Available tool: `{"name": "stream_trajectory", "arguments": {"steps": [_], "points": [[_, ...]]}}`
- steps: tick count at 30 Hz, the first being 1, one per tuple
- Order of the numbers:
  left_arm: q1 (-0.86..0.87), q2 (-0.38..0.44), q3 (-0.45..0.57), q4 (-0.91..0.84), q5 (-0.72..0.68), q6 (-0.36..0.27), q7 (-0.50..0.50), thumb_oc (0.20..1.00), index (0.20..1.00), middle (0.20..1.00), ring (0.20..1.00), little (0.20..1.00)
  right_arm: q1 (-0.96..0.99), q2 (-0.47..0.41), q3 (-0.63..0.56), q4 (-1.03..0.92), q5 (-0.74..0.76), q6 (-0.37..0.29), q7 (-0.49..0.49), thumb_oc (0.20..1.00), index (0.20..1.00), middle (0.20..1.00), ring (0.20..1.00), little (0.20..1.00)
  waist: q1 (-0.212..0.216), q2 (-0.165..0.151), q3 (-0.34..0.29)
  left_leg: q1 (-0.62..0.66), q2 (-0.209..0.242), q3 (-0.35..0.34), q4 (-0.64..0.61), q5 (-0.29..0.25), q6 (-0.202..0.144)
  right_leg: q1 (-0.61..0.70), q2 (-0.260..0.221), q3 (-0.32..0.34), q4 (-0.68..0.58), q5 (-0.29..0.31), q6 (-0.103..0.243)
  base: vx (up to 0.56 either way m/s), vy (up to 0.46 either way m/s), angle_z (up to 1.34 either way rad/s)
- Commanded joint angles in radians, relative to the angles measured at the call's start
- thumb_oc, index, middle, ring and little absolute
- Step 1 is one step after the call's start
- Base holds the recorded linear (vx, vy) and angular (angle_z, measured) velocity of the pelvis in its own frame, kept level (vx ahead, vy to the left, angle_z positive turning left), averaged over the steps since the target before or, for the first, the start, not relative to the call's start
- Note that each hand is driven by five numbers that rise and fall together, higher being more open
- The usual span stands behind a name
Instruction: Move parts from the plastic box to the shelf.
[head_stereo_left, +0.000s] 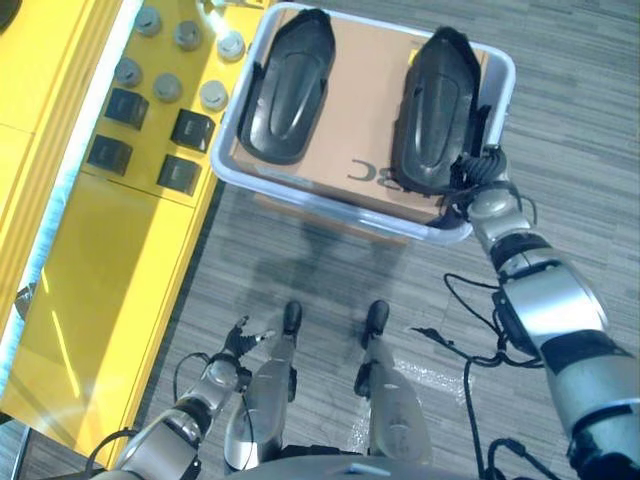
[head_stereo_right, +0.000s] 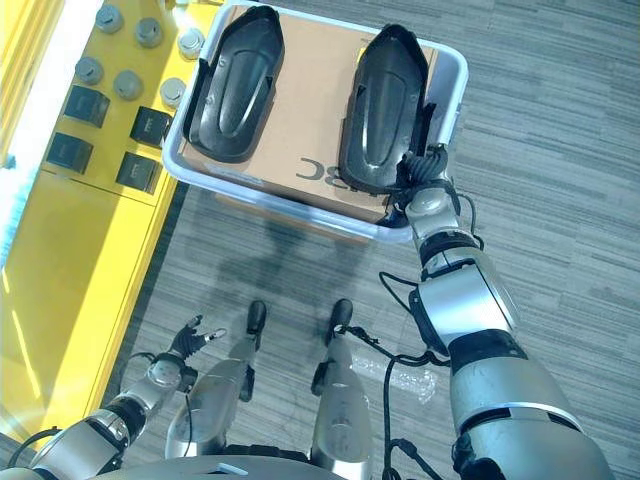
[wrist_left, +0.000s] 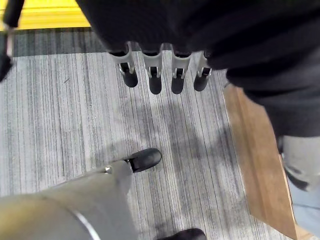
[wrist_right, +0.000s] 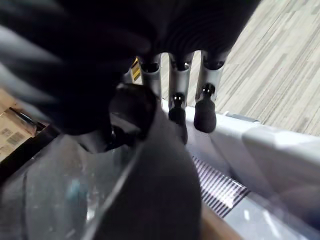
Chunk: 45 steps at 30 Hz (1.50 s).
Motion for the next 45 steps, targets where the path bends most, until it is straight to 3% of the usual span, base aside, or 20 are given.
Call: {"name": "stream_trajectory", "arguments": {"steps": [1, 4, 9, 11, 12, 15, 18, 21, 25, 28, 32, 38, 45], "points": [[-0.013, -0.007, -0.015, 0.062, 0.015, -0.007, 0.009, 1.000, 1.000, 1.000, 1.000, 1.000, 0.031, -0.012, 0.037, 0.040, 0.012, -0.010, 0.002, 0.200, 0.200, 0.200, 0.200, 0.200, 0.023, -0.024, -0.021, -0.019, -0.009, 0.000, 0.091, -0.107, -0.026, 0.039, -0.041, 0.060, 0.080, -0.136, 0.086, 0.00, 0.000, 0.00], [-0.009, 0.005, 0.006, 0.068, 0.040, -0.004, 0.027, 1.000, 1.000, 1.000, 1.000, 1.000, 0.068, -0.027, 0.000, -0.035, 0.033, -0.034, -0.042, 0.200, 0.200, 0.200, 0.200, 0.200, 0.010, -0.033, -0.030, -0.012, -0.007, 0.009, 0.106, -0.118, -0.025, 0.048, -0.037, 0.068, 0.083, -0.138, 0.084, -0.01, 0.002, 0.00], [0.004, 0.059, 0.001, -0.100, 0.167, -0.004, 0.056, 1.000, 1.000, 1.000, 1.000, 1.000, 0.238, -0.083, -0.064, -0.386, -0.062, -0.065, -0.136, 0.200, 0.200, 0.200, 0.200, 0.200, -0.007, -0.043, -0.055, 0.023, 0.004, 0.024, 0.100, -0.128, -0.024, 0.077, -0.030, 0.077, 0.067, -0.132, 0.088, 0.01, -0.007, -0.02], [0.051, 0.125, 0.070, -0.323, 0.180, -0.005, 0.060, 1.000, 1.000, 1.000, 1.000, 1.000, 0.400, -0.149, -0.154, -0.626, -0.189, -0.049, -0.177, 0.200, 0.200, 0.200, 0.200, 0.200, -0.013, -0.046, -0.098, 0.073, 0.010, 0.032, 0.079, -0.131, -0.022, 0.126, -0.033, 0.066, 0.042, -0.127, 0.095, 0.04, -0.042, -0.01], [0.052, 0.125, 0.070, -0.323, 0.180, -0.005, 0.060, 1.000, 1.000, 1.000, 1.000, 1.000, 0.401, -0.149, -0.155, -0.627, -0.189, -0.049, -0.177, 0.200, 0.200, 0.200, 0.200, 0.200, -0.013, -0.046, -0.099, 0.072, 0.010, 0.032, 0.078, -0.131, -0.022, 0.126, -0.034, 0.065, 0.042, -0.126, 0.095, 0.06, -0.043, 0.04], [0.090, 0.245, 0.155, -0.633, 0.273, -0.003, 0.038, 1.000, 1.000, 1.000, 1.000, 1.000, 0.577, -0.203, -0.258, -0.834, -0.362, -0.028, -0.183, 0.200, 0.200, 0.200, 0.200, 0.200, -0.015, -0.056, -0.170, 0.142, 0.010, 0.045, 0.064, -0.139, -0.022, 0.192, -0.037, 0.058, 0.014, -0.122, 0.101, 0.04, -0.053, -0.01], [0.138, 0.333, 0.254, -0.877, 0.340, -0.009, 0.025, 1.000, 1.000, 1.000, 1.000, 1.000, 0.655, -0.220, -0.311, -0.968, -0.463, -0.023, -0.158, 0.200, 0.200, 0.200, 0.200, 0.200, -0.007, -0.070, -0.222, 0.197, 0.010, 0.062, 0.059, -0.145, -0.017, 0.234, -0.038, 0.061, 0.010, -0.125, 0.105, 0.02, -0.044, -0.21], [0.177, 0.366, 0.337, -1.058, 0.361, -0.019, 0.011, 1.000, 1.000, 1.000, 1.000, 1.000, 0.743, -0.239, -0.372, -1.138, -0.545, -0.024, -0.111, 0.200, 0.200, 0.200, 0.200, 0.200, -0.011, -0.082, -0.276, 0.252, 0.018, 0.074, 0.037, -0.148, -0.017, 0.272, -0.030, 0.069, 0.025, -0.148, 0.101, 0.04, -0.060, -0.29], [0.184, 0.311, 0.347, -1.123, 0.224, -0.037, -0.018, 1.000, 1.000, 1.000, 1.000, 1.000, 0.769, -0.233, -0.392, -1.230, -0.588, -0.032, -0.091, 0.200, 0.200, 0.200, 0.200, 0.200, -0.022, -0.085, -0.323, 0.296, 0.022, 0.078, 0.005, -0.145, -0.018, 0.308, -0.027, 0.065, 0.025, -0.163, 0.099, 0.02, -0.039, -0.09], [0.144, 0.197, 0.274, -1.121, -0.152, -0.052, -0.091, 1.000, 1.000, 1.000, 1.000, 1.000, 0.761, -0.204, -0.385, -1.315, -0.617, -0.036, -0.083, 0.200, 0.200, 0.200, 0.200, 0.200, -0.047, -0.083, -0.364, 0.323, 0.025, 0.082, -0.001, -0.149, -0.019, 0.334, -0.025, 0.056, 0.029, -0.174, 0.097, -0.01, -0.040, 0.03], [0.098, 0.127, 0.176, -1.109, -0.382, -0.022, -0.129, 1.000, 1.000, 1.000, 1.000, 1.000, 0.756, -0.153, -0.369, -1.394, -0.652, -0.042, -0.096, 0.200, 0.200, 0.200, 0.200, 0.200, -0.067, -0.075, -0.380, 0.349, 0.030, 0.087, -0.001, -0.150, -0.013, 0.355, -0.020, 0.066, 0.036, -0.180, 0.094, 0.00, -0.016, 0.00], [0.037, 0.091, 0.080, -1.094, -0.532, 0.016, -0.131, 1.000, 1.000, 1.000, 1.000, 1.000, 0.732, -0.120, -0.275, -1.433, -0.715, -0.040, -0.079, 0.200, 0.200, 0.200, 0.200, 0.200, -0.078, -0.069, -0.388, 0.360, 0.036, 0.090, -0.001, -0.149, -0.014, 0.362, -0.013, 0.073, 0.041, -0.185, 0.090, 0.00, -0.009, -0.01], [0.009, 0.097, 0.018, -1.130, -0.612, 0.033, -0.183, 1.000, 1.000, 1.000, 1.000, 1.000, 0.706, -0.105, -0.179, -1.406, -0.713, -0.049, -0.051, 0.200, 0.200, 0.200, 0.200, 0.200, -0.081, -0.068, -0.388, 0.361, 0.039, 0.094, -0.001, -0.145, -0.016, 0.363, -0.009, 0.080, 0.038, -0.180, 0.089, 0.00, -0.002, 0.00]]}}
